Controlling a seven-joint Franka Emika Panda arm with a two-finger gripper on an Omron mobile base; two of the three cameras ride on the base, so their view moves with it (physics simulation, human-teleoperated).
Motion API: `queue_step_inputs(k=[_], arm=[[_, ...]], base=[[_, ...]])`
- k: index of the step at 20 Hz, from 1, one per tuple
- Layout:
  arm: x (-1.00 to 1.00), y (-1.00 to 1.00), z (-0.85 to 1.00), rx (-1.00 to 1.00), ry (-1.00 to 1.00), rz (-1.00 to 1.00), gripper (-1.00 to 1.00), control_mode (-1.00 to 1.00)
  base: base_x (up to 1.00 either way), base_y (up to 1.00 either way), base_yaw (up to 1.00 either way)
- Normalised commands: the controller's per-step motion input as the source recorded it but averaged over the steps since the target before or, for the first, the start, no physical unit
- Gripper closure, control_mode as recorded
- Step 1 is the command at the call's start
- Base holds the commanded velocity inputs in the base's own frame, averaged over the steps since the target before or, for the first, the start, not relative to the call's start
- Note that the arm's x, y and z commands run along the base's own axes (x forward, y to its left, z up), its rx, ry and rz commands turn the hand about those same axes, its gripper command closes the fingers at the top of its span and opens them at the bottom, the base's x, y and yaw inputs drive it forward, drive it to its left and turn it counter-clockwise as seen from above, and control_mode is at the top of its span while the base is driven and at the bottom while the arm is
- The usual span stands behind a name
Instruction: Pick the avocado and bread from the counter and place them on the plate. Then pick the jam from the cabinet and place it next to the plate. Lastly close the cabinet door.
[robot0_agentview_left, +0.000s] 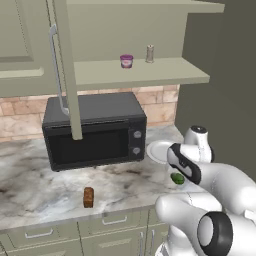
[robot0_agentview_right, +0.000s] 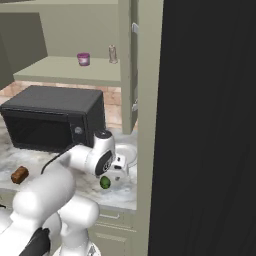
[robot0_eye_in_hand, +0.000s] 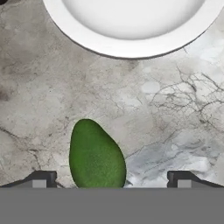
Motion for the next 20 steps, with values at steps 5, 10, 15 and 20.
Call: queue_step_inputs(k=[5, 10, 15, 20], arm=[[-0.02, 0.01, -0.35, 0.00, 0.07, 0.00, -1.00, -1.00], [-0.02, 0.11, -0.33, 0.00, 0.01, 0.00, -1.00, -1.00], [-0.05, 0.23, -0.34, 0.00, 0.00, 0.00, 1.00, -1.00], [-0.06, 0.04, 0.00, 0.00, -0.02, 0.00, 1.00, -1.00]], base=[[0.00, 0.00, 0.00], [0.00, 0.00, 0.00], [0.00, 0.00, 0.00], [0.00, 0.00, 0.00]])
